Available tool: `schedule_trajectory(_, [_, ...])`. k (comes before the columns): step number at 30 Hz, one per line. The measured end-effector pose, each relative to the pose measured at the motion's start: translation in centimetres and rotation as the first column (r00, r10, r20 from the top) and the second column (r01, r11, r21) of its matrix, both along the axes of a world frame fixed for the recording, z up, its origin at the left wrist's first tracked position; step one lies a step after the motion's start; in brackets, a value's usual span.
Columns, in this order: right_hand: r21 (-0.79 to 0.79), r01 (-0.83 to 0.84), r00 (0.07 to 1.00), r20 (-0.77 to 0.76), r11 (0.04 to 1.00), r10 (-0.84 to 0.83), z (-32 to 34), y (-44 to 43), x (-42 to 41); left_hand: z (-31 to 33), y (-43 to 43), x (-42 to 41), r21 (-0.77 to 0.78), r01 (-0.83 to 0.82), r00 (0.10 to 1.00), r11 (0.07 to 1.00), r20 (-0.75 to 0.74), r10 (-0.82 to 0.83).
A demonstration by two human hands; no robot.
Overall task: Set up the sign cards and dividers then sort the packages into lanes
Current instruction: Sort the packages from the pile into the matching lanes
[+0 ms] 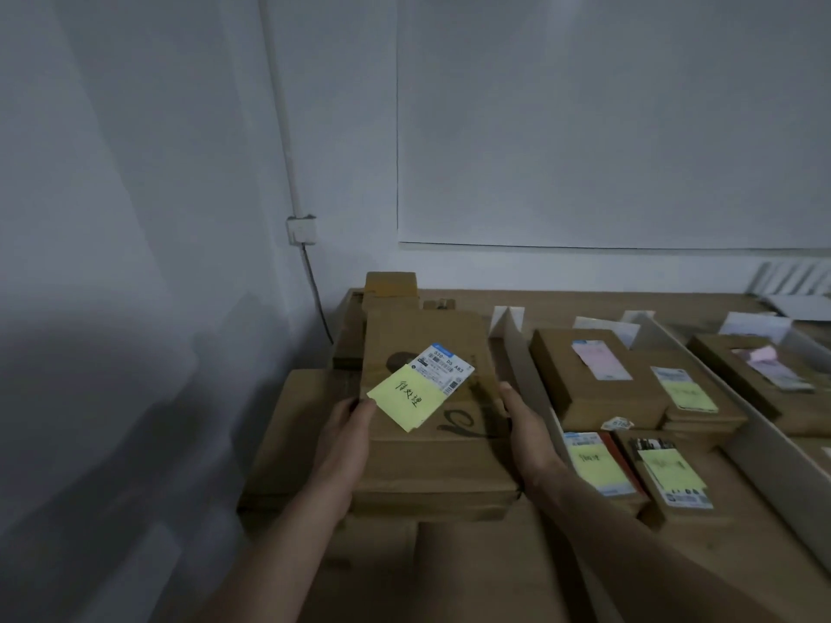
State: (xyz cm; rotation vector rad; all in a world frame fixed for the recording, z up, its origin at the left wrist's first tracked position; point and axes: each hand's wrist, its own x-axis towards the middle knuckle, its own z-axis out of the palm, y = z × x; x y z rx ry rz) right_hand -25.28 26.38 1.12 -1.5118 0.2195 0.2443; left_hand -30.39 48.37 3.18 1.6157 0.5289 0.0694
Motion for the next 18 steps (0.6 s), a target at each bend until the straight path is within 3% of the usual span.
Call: schedule_trajectory(18, [0.030,0.264,0.964,0.039,0.964,-0.265,1.8,-20.7,-4.6,2.6,-19.8,-0.7,0.028,0.178,0.982,0.984,0.061,-0.180])
